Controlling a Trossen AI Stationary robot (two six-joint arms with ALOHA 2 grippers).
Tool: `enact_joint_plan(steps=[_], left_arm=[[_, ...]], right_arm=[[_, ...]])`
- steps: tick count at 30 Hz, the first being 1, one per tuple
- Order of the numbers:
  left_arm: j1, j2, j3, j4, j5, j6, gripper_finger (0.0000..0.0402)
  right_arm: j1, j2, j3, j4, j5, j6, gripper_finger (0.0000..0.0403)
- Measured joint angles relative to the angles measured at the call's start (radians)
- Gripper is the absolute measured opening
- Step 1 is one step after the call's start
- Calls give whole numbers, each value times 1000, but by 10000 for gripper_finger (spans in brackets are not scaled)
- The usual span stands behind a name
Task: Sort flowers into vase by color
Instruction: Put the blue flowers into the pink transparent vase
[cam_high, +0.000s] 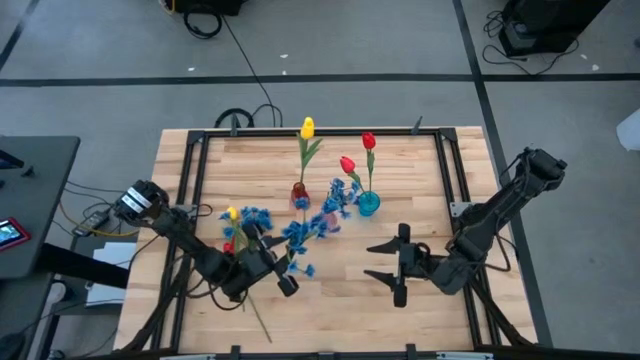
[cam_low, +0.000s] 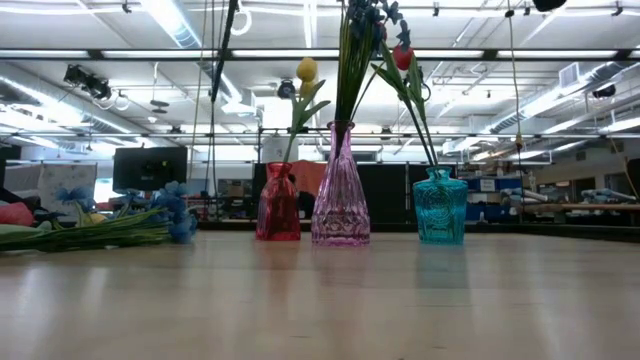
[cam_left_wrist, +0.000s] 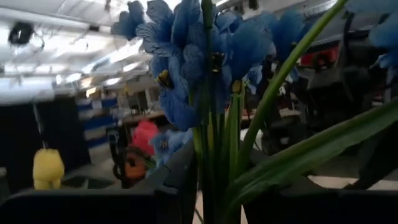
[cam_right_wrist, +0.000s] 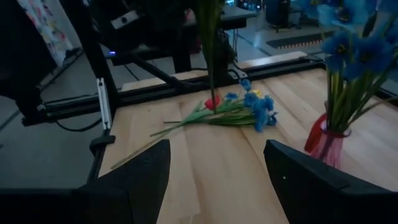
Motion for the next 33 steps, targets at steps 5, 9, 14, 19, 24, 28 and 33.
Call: enact_joint_plan(steps=[5, 9, 14, 19, 24, 28, 33], left_arm=[[14, 0, 0, 1, 175, 49, 106], [60, 0, -5, 2, 284, 58, 106], [147, -33, -87, 3, 464, -70, 106], [258, -136, -200, -47, 680, -212, 106], [368, -215, -275, -94, 900, -286, 106], [450, -216, -311, -34, 1036, -320, 106], [576, -209, -328, -23, 1226, -404, 106]], right_arm=[[0, 5, 0, -19, 26, 7, 271], [0, 5, 0, -25, 36, 7, 271], [0, 5, 0, -26, 43, 7, 271], [0, 5, 0, -30, 65, 7, 271], [-15, 5, 0, -27, 79, 7, 271], [-42, 5, 0, -25, 80, 2, 271], [-76, -10, 0, -25, 56, -22, 271]])
